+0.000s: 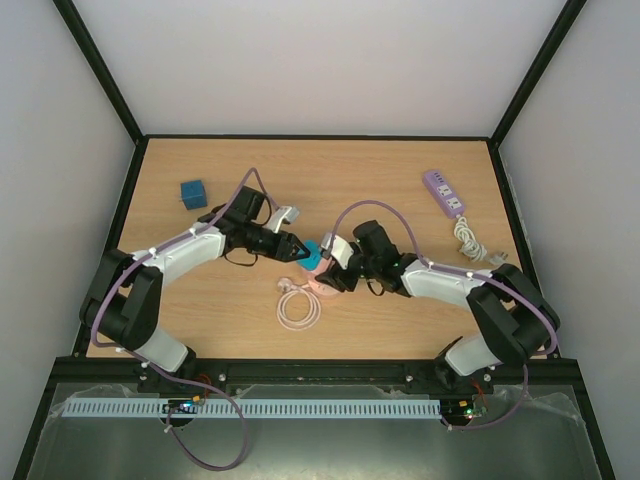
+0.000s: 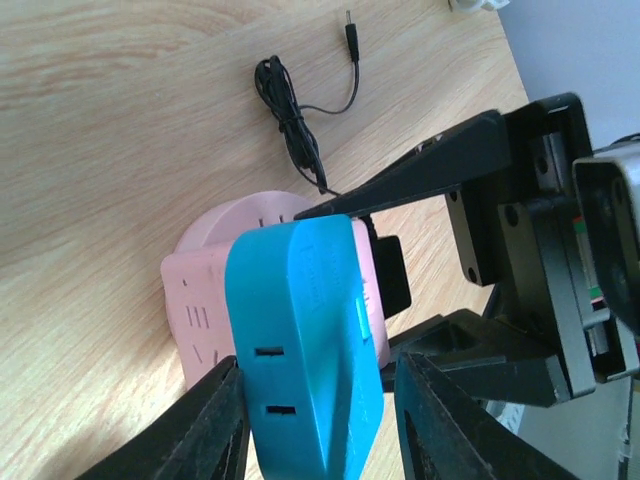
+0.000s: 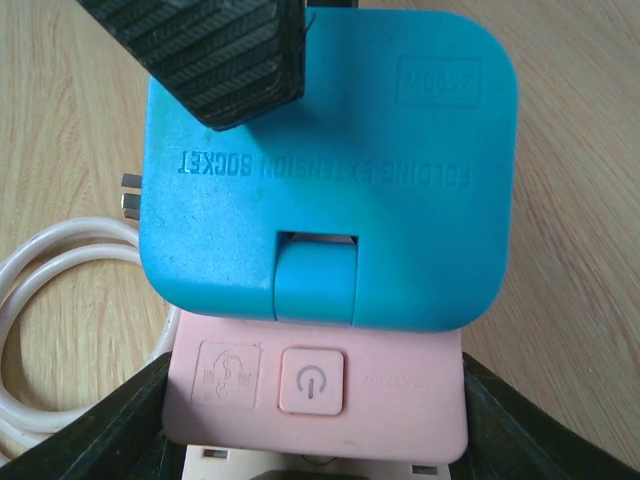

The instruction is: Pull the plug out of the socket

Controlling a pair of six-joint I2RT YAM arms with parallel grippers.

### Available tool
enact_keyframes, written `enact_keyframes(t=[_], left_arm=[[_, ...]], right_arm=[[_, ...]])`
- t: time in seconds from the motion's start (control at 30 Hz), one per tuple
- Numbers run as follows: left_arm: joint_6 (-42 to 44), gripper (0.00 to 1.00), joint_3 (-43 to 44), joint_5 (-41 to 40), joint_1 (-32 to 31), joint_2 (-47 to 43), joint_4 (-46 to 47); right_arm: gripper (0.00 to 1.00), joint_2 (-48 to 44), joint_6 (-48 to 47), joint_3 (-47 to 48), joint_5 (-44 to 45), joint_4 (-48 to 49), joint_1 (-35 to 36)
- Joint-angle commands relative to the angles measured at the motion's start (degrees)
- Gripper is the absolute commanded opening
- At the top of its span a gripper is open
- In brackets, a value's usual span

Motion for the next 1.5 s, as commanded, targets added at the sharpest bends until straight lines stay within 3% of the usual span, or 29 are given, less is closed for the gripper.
enact_keyframes(t=[0.0, 0.2, 0.57, 1.1, 1.47], left_arm=[[1.93, 0.42, 2.78, 1.35, -1.82, -0.46, -2.33], [2.39, 0.4, 3.8, 0.77, -1.82, 0.14, -3.39], [3.48, 0.34, 5.57, -7.69, -1.82, -0.1, -5.95], [2.84, 0.13, 7.75, -6.03, -1.76, 1.01, -7.56], [1.84, 0.03, 7.62, -0.21, -0.16, -0.1, -7.24]], right_arm=[[0.45, 1.38, 2.62, -0.11, 4.52, 8.06, 2.0], [0.42, 3.44, 4.78, 0.12, 8.98, 11.93, 4.48], [0.37, 4.0, 6.7, -0.54, 11.14, 13.13, 4.69], [0.31, 5.19, 7.31, -1.34, 12.56, 13.94, 4.81], [0.28, 5.75, 6.88, -1.68, 13.0, 13.53, 4.83]])
